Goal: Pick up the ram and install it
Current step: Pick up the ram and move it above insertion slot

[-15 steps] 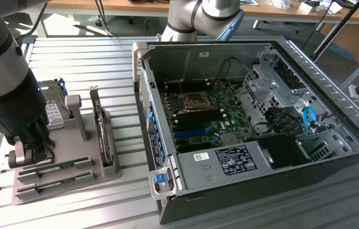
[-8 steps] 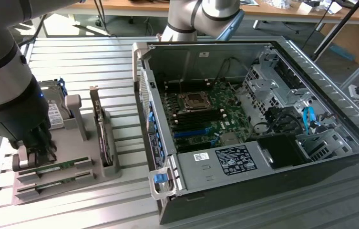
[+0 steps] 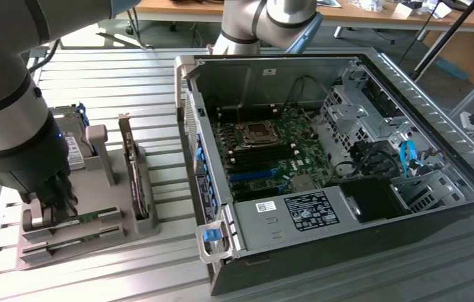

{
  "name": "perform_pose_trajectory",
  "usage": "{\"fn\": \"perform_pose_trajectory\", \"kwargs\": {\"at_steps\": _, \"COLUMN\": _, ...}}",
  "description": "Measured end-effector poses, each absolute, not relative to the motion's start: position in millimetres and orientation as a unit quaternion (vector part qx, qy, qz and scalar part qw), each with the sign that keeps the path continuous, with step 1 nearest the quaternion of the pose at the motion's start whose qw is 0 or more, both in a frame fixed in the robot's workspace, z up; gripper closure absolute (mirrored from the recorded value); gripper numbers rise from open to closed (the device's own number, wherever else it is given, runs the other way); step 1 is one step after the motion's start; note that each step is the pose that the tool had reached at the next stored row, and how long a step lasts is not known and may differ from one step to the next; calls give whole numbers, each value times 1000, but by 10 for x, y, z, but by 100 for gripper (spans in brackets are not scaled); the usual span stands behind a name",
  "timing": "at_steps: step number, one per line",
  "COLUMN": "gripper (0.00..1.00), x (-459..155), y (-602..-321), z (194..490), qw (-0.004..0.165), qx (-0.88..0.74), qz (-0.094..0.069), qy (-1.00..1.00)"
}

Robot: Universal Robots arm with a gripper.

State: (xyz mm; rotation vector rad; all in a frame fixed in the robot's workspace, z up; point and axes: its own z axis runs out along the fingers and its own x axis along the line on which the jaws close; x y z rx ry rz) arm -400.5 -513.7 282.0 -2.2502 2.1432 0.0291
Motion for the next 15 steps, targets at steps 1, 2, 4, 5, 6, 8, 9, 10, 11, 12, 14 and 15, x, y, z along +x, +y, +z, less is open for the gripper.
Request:
{"fn": "perform_pose_trajectory", "kwargs": {"at_steps": 1, "gripper": 76, "x": -4006, "y": -5137, "z": 2800, "qw": 17, "qx": -724, "qz": 9, "qy": 690}}
{"fn": "perform_pose_trajectory", "kwargs": {"at_steps": 2, "gripper": 76, "x": -4005, "y": -5137, "z": 2781, "qw": 17, "qx": -724, "qz": 9, "qy": 690}}
{"fn": "perform_pose_trajectory", "kwargs": {"at_steps": 4, "gripper": 76, "x": -4005, "y": -5137, "z": 2731, "qw": 17, "qx": -724, "qz": 9, "qy": 690}}
{"fn": "perform_pose_trajectory", "kwargs": {"at_steps": 5, "gripper": 76, "x": -4005, "y": -5137, "z": 2712, "qw": 17, "qx": -724, "qz": 9, "qy": 690}}
{"fn": "perform_pose_trajectory", "kwargs": {"at_steps": 6, "gripper": 76, "x": -4005, "y": -5137, "z": 2691, "qw": 17, "qx": -724, "qz": 9, "qy": 690}}
{"fn": "perform_pose_trajectory", "kwargs": {"at_steps": 8, "gripper": 76, "x": -4005, "y": -5137, "z": 2650, "qw": 17, "qx": -724, "qz": 9, "qy": 690}}
{"fn": "perform_pose_trajectory", "kwargs": {"at_steps": 9, "gripper": 76, "x": -4005, "y": -5137, "z": 2630, "qw": 17, "qx": -724, "qz": 9, "qy": 690}}
{"fn": "perform_pose_trajectory", "kwargs": {"at_steps": 10, "gripper": 76, "x": -4005, "y": -5137, "z": 2594, "qw": 17, "qx": -724, "qz": 9, "qy": 690}}
{"fn": "perform_pose_trajectory", "kwargs": {"at_steps": 11, "gripper": 76, "x": -4005, "y": -5137, "z": 2579, "qw": 17, "qx": -724, "qz": 9, "qy": 690}}
{"fn": "perform_pose_trajectory", "kwargs": {"at_steps": 12, "gripper": 76, "x": -4005, "y": -5137, "z": 2558, "qw": 17, "qx": -724, "qz": 9, "qy": 690}}
{"fn": "perform_pose_trajectory", "kwargs": {"at_steps": 14, "gripper": 76, "x": -4005, "y": -5137, "z": 2508, "qw": 17, "qx": -724, "qz": 9, "qy": 690}}
{"fn": "perform_pose_trajectory", "kwargs": {"at_steps": 15, "gripper": 76, "x": -4005, "y": -5137, "z": 2490, "qw": 17, "qx": -724, "qz": 9, "qy": 690}}
